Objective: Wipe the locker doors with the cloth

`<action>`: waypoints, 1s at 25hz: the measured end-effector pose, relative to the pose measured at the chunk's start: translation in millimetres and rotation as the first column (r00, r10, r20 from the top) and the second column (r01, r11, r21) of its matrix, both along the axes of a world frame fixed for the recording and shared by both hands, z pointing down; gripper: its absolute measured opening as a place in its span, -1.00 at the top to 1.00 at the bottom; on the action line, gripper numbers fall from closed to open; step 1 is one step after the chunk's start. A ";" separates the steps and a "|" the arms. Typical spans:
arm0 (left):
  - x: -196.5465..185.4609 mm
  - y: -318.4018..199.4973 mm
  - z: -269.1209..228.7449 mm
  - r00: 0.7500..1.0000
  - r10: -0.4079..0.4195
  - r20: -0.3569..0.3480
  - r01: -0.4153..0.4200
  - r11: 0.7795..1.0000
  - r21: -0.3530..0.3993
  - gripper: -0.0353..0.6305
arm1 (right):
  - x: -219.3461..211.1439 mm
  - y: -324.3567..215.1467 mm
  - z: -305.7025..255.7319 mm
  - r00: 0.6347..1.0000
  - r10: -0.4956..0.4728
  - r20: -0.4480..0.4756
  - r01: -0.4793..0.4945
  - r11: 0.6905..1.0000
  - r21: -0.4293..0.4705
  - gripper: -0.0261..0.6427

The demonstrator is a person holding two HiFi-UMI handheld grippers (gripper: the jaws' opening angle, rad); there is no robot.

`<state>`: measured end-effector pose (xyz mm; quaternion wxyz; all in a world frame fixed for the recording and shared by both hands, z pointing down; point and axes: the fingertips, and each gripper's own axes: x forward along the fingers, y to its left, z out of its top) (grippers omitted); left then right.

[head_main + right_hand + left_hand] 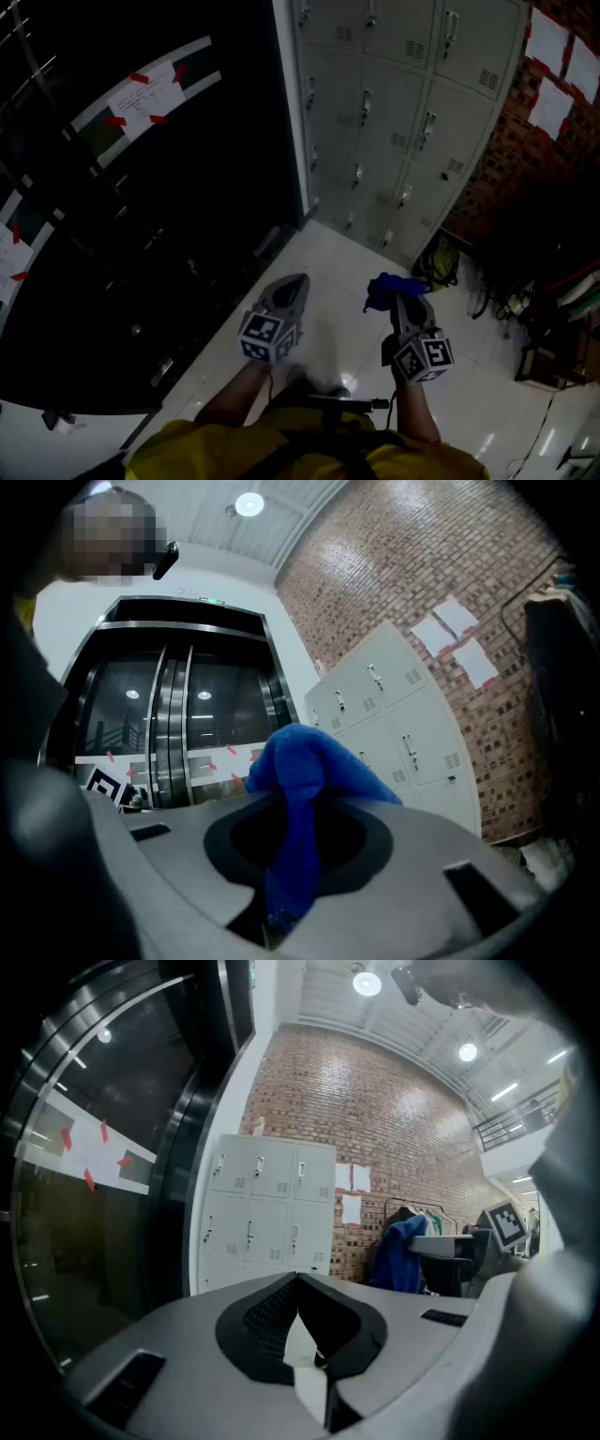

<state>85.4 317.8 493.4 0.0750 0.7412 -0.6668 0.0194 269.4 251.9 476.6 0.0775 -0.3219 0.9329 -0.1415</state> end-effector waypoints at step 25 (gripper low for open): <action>-164.0 -295.2 -23.5 0.984 0.177 -0.005 -0.177 0.982 0.063 0.91 | -151.8 -246.1 -35.0 0.974 0.226 -0.036 -0.223 0.972 0.078 0.71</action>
